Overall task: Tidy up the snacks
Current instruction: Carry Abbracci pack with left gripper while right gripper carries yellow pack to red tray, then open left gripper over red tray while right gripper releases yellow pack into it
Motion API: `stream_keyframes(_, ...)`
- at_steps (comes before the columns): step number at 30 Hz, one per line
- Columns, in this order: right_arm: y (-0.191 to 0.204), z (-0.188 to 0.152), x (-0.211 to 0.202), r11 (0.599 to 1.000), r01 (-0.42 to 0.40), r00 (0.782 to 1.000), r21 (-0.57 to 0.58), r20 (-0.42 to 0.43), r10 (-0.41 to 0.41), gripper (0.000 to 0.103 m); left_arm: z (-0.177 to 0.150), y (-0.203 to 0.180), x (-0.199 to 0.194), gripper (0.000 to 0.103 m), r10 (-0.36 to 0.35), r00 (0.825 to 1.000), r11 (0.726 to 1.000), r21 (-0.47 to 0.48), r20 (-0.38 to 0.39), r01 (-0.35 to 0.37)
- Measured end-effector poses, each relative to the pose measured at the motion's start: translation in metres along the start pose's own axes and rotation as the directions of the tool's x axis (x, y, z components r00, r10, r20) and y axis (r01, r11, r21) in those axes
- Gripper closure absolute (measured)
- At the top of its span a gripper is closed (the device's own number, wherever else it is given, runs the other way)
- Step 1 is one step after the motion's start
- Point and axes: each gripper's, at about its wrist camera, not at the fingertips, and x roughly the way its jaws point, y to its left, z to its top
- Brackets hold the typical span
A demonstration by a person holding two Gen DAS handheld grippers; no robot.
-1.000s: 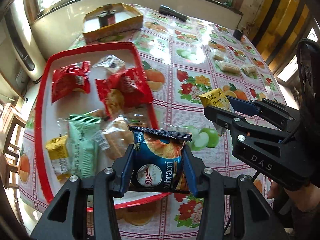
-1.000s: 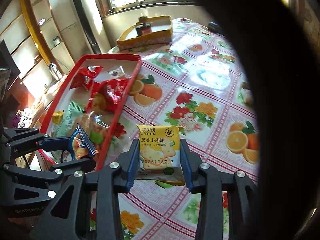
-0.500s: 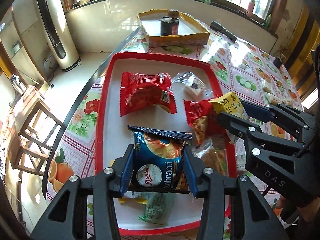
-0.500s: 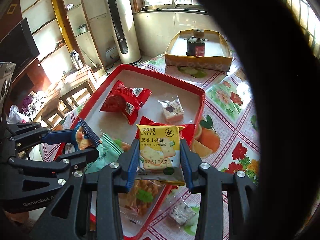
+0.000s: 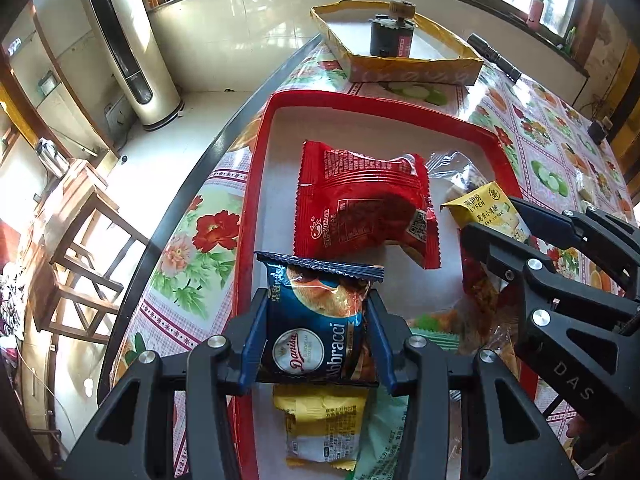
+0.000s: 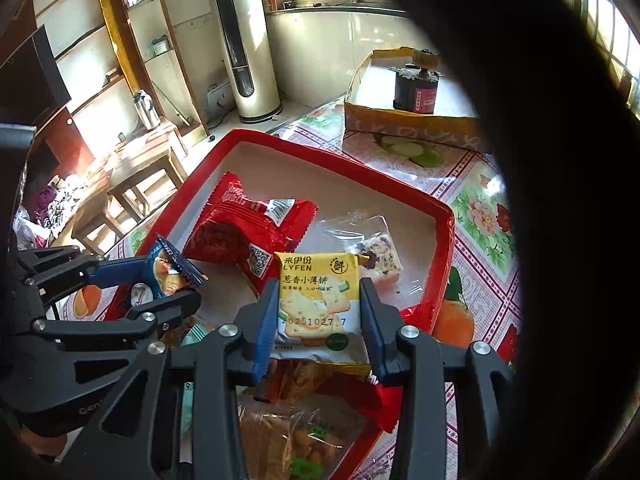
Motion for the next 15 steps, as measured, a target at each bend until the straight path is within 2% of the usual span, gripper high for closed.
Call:
stream_keyframes(9, -0.0013, 0.0044, 0.009, 1.0, 0.012, 1.0, 0.014, -0.02, -0.012, 0.061, 0.0038, -0.0027, 0.0051, 0.053, 0.028, 1.0, 0.999, 0.02, -0.002, -0.028)
stream_keyframes(11, -0.002, 0.0037, 0.0093, 1.0, 0.013, 1.0, 0.022, -0.027, -0.013, 0.057, 0.0033, -0.0052, 0.0045, 0.053, 0.04, 0.999, 0.999, 0.034, -0.001, -0.04)
stream_keyframes(13, -0.0042, 0.0034, 0.008, 0.999, 0.015, 1.0, 0.031, -0.026, -0.014, 0.047, 0.0034, -0.0069, 0.0044, 0.052, 0.048, 0.999, 0.998, 0.039, -0.008, -0.048)
stream_keyframes(15, -0.0058, 0.0026, 0.0049, 0.999, 0.013, 1.0, 0.042, -0.023, -0.012, 0.041, 0.003, -0.007, 0.0033, 0.049, 0.048, 0.999, 0.998, 0.037, -0.009, -0.048)
